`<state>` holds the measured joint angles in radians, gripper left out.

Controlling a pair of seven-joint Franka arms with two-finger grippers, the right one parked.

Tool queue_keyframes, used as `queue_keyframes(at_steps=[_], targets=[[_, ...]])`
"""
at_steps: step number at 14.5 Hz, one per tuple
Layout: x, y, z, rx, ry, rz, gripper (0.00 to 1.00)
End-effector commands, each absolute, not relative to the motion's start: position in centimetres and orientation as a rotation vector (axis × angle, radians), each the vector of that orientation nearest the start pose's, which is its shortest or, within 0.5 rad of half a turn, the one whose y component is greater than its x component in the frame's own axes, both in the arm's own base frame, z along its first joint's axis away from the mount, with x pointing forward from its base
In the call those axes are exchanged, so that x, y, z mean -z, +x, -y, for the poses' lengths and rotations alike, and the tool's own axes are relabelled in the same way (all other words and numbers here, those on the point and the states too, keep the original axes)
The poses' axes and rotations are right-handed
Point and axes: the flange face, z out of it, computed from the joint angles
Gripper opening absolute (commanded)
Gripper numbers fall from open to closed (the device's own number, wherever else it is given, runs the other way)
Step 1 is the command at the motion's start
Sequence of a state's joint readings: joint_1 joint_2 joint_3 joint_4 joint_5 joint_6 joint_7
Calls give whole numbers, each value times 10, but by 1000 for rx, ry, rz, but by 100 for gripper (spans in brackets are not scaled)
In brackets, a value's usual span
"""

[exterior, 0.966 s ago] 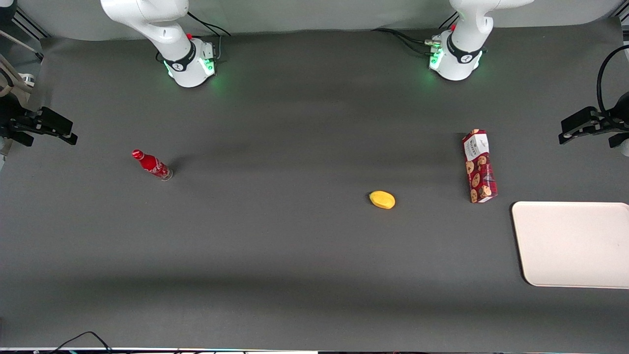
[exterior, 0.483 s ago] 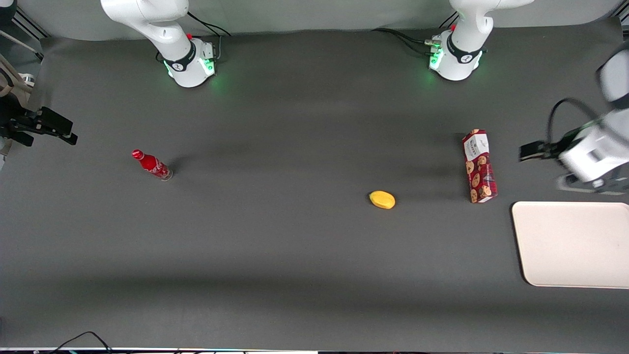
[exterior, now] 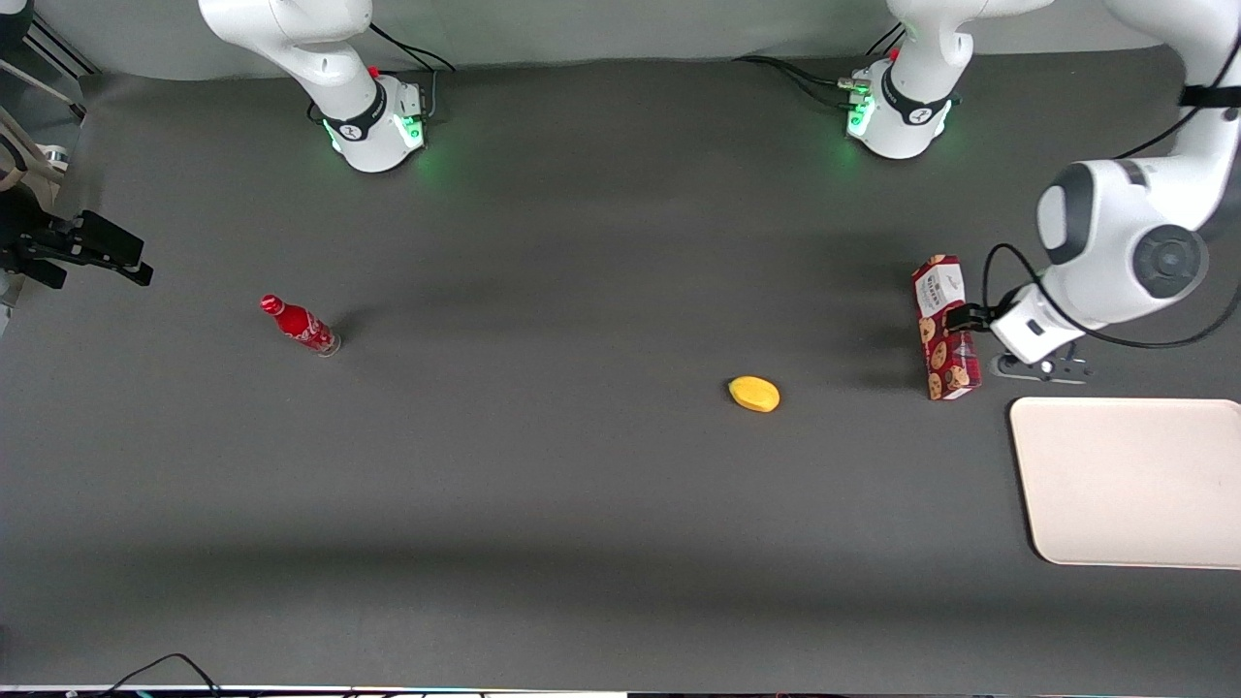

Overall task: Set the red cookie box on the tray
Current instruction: 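Move the open left gripper down over the red plaid shortbread box, then close the left gripper on the box's end and lift it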

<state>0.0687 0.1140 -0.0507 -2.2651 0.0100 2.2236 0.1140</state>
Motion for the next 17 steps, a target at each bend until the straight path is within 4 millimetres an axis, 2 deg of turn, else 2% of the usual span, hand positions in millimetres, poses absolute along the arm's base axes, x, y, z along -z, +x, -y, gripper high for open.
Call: queue_keyframes(at_steps=[1, 3, 6, 7, 8, 11, 12, 13, 17], targets=[[-259, 469, -9, -121, -3139, -151, 100], [-242, 459, -8, -108, -3141, -150, 100], [-226, 459, -9, -103, -3153, -128, 99], [-221, 459, -9, -98, -3153, -127, 94], [-219, 459, -8, -98, -3154, -128, 87], [-219, 460, -9, -95, -3154, -128, 41], [-219, 460, -9, -98, -3154, -128, 7], [-218, 460, -8, -102, -3154, -130, 0], [-224, 465, -8, -100, -3154, -125, 0]])
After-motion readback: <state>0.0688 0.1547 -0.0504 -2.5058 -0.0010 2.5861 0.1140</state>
